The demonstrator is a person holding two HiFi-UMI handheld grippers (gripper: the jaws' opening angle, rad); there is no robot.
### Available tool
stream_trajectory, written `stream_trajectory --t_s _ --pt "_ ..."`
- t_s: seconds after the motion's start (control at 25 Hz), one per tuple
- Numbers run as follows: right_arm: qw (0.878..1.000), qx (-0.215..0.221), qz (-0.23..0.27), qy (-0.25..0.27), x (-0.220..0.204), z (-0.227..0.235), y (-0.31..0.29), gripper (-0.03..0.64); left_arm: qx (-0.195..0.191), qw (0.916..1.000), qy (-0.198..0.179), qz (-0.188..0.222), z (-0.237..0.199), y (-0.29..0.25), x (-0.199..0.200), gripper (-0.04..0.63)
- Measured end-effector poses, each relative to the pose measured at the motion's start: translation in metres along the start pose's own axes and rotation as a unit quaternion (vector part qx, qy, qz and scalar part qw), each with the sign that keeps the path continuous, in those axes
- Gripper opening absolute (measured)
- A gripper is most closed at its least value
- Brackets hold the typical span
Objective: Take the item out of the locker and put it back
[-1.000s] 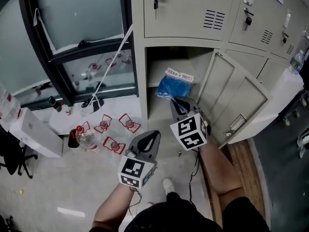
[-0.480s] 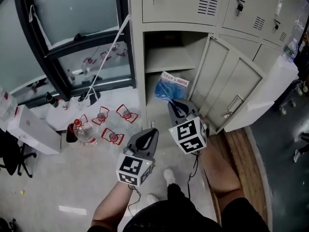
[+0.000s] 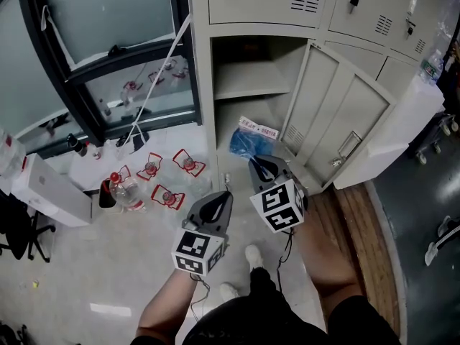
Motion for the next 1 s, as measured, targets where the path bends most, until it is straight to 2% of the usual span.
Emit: stream_trajectory --t_s 0.44,1.0 --pt "1.000 0.016 -0.007 0.005 -0.018 0.009 -0.024 0.017 0.010 0.9997 0.014 -0.017 -0.003 -0.030 -0.014 0.008" --pt "0.999 0.036 -0.009 0.013 -0.012 0.048 -0.091 0.017 0.028 0.9991 0.023 -0.022 -0.030 -0.083 0.002 0.008"
Point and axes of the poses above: the fingertips, and each gripper's own axes: y backward along the fingers, z to its right, x out of its top, the point moved 4 cm from there along y, backward along the fingers, and after that the axes turned 12 degrees about -z, right-handed, at the moved point
